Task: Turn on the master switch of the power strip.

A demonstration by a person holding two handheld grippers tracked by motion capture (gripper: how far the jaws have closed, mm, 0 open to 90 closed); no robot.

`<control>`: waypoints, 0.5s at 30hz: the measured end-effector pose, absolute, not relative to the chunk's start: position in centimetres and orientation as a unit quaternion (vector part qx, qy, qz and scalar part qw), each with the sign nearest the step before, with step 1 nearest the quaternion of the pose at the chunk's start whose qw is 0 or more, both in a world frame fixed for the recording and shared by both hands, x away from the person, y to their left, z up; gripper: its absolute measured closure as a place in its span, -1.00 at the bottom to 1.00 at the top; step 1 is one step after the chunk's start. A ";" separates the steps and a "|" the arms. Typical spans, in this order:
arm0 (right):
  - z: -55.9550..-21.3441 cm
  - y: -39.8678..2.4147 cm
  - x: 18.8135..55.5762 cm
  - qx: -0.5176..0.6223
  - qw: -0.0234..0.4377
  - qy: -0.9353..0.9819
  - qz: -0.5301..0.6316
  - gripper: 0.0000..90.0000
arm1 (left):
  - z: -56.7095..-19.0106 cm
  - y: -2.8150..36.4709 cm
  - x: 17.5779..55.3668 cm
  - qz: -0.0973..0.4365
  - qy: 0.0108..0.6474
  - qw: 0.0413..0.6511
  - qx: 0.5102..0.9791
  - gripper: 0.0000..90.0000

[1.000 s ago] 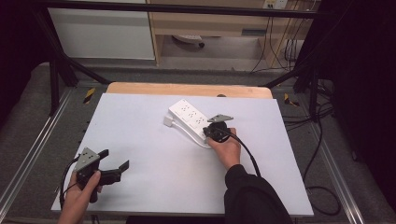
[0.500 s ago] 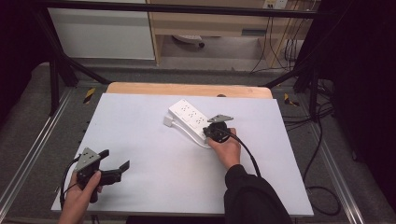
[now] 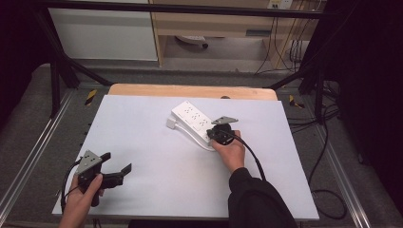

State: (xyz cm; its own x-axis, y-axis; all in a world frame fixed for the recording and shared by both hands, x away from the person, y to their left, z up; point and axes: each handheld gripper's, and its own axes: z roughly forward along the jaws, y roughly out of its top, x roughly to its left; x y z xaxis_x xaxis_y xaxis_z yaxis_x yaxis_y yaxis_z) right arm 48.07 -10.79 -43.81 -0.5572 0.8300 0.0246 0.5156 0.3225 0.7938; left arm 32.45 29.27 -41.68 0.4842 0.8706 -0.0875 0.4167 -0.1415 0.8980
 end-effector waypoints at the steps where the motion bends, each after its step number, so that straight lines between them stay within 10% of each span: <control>1: -43.8 -10.8 48.1 0.426 0.199 0.789 0.395 1.00 | -41.7 29.3 32.5 0.238 0.449 0.477 0.717 -0.85; 15: -43.8 -10.7 48.0 0.424 0.202 0.790 0.393 1.00 | -41.7 29.3 32.5 0.239 0.449 0.478 0.716 -0.85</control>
